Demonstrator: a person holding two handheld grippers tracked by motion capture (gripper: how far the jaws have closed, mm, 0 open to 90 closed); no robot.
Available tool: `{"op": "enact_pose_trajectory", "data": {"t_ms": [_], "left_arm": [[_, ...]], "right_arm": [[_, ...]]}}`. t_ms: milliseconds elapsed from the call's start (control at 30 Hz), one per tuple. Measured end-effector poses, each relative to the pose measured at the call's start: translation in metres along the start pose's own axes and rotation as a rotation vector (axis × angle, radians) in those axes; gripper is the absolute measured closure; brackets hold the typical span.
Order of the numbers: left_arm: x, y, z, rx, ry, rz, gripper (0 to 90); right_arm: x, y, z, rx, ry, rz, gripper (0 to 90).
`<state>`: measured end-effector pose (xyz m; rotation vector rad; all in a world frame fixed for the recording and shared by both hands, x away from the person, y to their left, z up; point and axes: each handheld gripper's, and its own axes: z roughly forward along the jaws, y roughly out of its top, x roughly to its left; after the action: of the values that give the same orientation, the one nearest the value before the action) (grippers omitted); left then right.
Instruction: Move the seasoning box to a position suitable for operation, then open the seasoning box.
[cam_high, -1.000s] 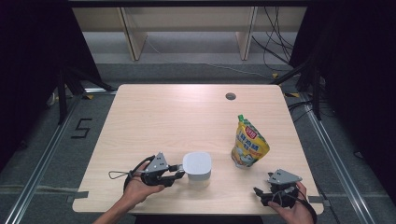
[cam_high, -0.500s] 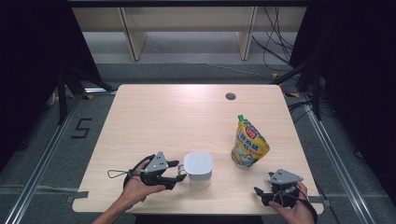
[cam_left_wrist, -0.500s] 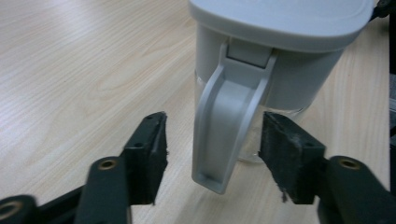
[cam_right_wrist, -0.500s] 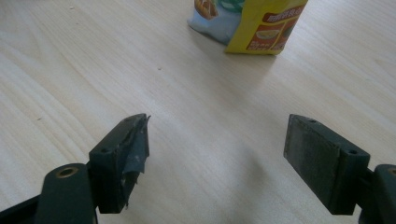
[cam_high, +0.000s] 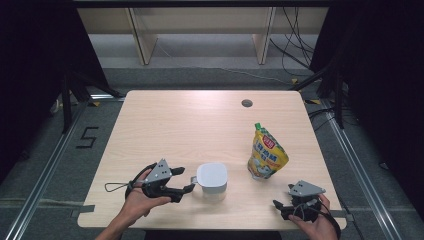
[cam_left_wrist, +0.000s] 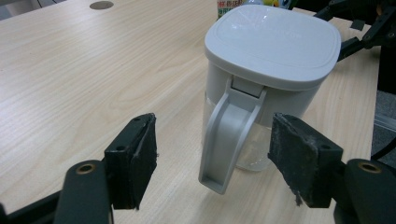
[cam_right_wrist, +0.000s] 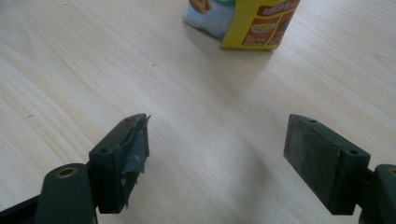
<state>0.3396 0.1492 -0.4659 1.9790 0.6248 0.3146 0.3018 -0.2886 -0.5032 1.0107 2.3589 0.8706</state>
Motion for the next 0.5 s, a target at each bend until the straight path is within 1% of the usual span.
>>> {"op": "enact_pose_trajectory", "data": {"t_ms": [33,67,100,133,167,200,233,267,300,333,367,400,467,500], "left_arm": [[-0.0014,-0.0002,0.0002,-0.001,-0.008,-0.015,31.8],[-0.0008,0.0006,0.0,-0.002,-0.01,0.006,31.9],[-0.0024,0.0009,-0.0003,-0.013,0.004,-0.007,32.1],[-0.0019,0.0016,-0.0006,-0.022,0.002,-0.007,32.2],[-0.0019,0.0024,-0.0016,-0.025,0.006,-0.013,32.2],[-0.0007,0.0033,-0.0025,-0.03,0.002,-0.004,32.3],[-0.0021,0.0033,-0.0034,-0.034,0.012,-0.032,32.6],[-0.0021,0.0033,-0.0034,-0.034,0.012,-0.032,32.9],[0.0002,0.0046,-0.0048,-0.042,0.01,-0.009,33.7],[0.0002,0.0046,-0.0048,-0.042,0.01,-0.009,34.0],[-0.0006,0.0048,-0.0056,-0.041,0.015,-0.03,34.0],[0.0006,0.0055,-0.0063,-0.039,0.015,-0.014,34.1],[0.0013,0.0062,-0.0069,-0.042,0.01,-0.01,35.7],[0.0014,0.0066,-0.0074,-0.045,0.006,-0.007,38.0]], "right_arm": [[0.001,0.0001,-0.0004,0.002,0.002,0.005,23.1],[0.0007,0.0001,-0.0007,0.002,0.0,-0.004,23.1],[0.0027,-0.0001,-0.0013,0.008,-0.001,0.018,23.1],[0.0018,0.0003,-0.0015,0.007,-0.001,0.006,23.1],[0.0022,0.0005,-0.0012,0.005,-0.001,0.011,23.1],[0.0021,0.0004,-0.0008,0.007,0.0,0.01,23.1],[0.0015,0.0004,-0.0007,0.007,-0.001,0.004,23.1],[0.0015,0.0004,-0.0007,0.007,-0.001,0.004,23.1],[0.0009,0.0008,0.0004,0.0,-0.001,-0.006,23.1],[0.0009,0.0008,0.0004,0.0,-0.001,-0.006,23.1],[0.0016,0.001,0.0,0.006,-0.001,0.002,23.1],[0.0016,0.0013,0.0003,0.006,0.001,-0.002,23.2],[0.0023,0.0012,0.0009,0.002,0.015,0.002,23.9],[0.0018,0.0012,0.0012,0.001,0.021,-0.005,23.9]]}}
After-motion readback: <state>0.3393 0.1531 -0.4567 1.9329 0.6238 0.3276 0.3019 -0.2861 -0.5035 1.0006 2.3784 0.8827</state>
